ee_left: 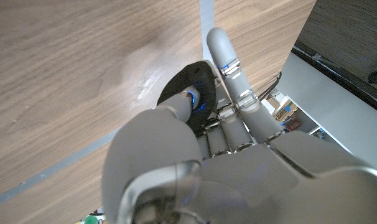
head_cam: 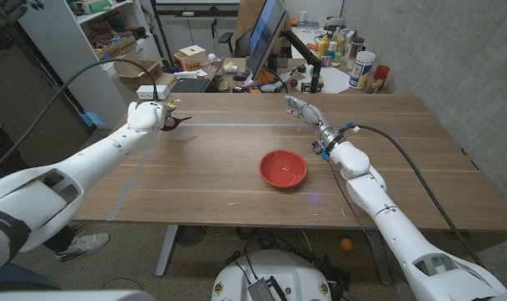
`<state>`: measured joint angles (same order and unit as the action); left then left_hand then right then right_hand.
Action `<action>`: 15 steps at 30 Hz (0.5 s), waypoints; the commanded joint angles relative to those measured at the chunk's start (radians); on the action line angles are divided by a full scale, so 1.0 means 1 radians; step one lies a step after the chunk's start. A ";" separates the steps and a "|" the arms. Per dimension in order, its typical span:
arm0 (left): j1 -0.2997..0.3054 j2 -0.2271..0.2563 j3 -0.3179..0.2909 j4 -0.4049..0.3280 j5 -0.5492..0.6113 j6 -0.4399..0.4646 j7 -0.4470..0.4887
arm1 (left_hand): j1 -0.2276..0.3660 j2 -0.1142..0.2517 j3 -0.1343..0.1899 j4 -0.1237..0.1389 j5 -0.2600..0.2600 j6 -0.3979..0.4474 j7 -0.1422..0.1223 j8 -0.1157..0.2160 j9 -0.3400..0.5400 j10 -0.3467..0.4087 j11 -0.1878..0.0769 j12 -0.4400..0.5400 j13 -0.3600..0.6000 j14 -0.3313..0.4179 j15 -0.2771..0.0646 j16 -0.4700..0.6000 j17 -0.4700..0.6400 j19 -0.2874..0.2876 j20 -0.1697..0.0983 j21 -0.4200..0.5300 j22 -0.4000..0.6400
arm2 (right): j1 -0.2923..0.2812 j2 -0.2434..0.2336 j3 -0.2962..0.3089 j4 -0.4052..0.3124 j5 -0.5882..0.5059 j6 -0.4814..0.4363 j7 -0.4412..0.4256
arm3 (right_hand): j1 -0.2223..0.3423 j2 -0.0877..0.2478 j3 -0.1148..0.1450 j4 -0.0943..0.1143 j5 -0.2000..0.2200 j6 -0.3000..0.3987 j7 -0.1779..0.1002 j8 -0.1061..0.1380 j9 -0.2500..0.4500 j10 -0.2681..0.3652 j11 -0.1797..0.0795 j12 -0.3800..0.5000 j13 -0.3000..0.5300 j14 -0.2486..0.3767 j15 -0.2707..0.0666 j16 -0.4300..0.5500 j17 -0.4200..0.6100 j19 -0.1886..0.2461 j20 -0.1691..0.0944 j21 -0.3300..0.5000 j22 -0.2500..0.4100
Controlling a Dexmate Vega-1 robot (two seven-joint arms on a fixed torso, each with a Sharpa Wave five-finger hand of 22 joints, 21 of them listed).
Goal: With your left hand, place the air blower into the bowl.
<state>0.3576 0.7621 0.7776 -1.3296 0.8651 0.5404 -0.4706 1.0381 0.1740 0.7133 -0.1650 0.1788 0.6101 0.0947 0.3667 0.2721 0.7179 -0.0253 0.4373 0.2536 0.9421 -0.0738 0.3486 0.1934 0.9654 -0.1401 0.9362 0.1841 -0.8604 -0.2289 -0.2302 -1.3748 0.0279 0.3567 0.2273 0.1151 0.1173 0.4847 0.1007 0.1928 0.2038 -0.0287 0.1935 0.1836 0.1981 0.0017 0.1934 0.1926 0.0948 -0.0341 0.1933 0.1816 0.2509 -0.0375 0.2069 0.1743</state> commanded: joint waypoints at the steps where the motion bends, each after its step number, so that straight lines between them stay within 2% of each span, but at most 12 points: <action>1: 0.042 0.043 -0.047 -0.114 0.028 0.038 0.015 | 0.010 0.004 0.014 0.015 -0.004 0.024 0.014 0.001 0.005 0.065 -0.067 0.003 0.001 0.121 -0.163 -0.002 0.004 -0.006 -0.038 0.010 0.005 | 0.000 -0.004 -0.001 -0.006 0.006 0.007 0.007 | -0.010 0.013 0.007 0.001 0.009 0.004 0.000 0.000 0.004 0.009 -0.003 0.004 0.002 0.008 -0.002 -0.002 0.000 0.002 0.000 -0.001 0.004; 9: 0.083 0.070 -0.086 -0.189 0.039 0.030 0.037 | 0.009 0.002 0.014 0.016 -0.005 0.026 0.004 -0.001 0.010 0.063 -0.079 -0.001 0.000 0.125 -0.163 -0.005 0.004 -0.009 -0.038 0.015 0.005 | -0.005 -0.008 -0.002 -0.017 0.008 0.012 0.009 | -0.010 0.012 0.007 0.001 0.009 0.004 0.000 0.000 0.004 0.009 -0.001 0.004 0.002 0.009 -0.003 -0.002 0.000 0.003 0.000 -0.001 0.004; 15: 0.128 0.103 -0.134 -0.248 0.009 -0.042 0.091 | 0.009 0.003 0.014 0.018 -0.004 0.026 0.000 -0.003 0.014 0.062 -0.085 -0.003 0.001 0.131 -0.163 -0.006 0.004 -0.011 -0.039 0.019 0.006 | -0.016 -0.010 -0.001 -0.033 0.010 0.008 0.007 | -0.010 0.012 0.008 0.001 0.009 0.005 0.000 0.000 0.004 0.009 -0.001 0.004 0.002 0.008 -0.003 -0.003 0.000 0.002 0.000 -0.001 0.004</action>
<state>0.4128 0.8112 0.7193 -1.4606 0.8924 0.5666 -0.4423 1.0392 0.1751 0.7133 -0.1650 0.1756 0.6189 0.0896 0.3666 0.2816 0.7209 -0.0402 0.4356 0.2501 0.9422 -0.0738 0.3431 0.1932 0.9620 -0.1383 0.9506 0.1888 -0.8619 -0.2348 -0.2316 -1.3854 0.0332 0.3653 0.2353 0.1152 0.1173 0.4846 0.1007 0.1928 0.2038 -0.0287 0.1935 0.1836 0.1982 0.0017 0.1934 0.1926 0.0948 -0.0341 0.1933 0.1816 0.2509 -0.0375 0.2069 0.1743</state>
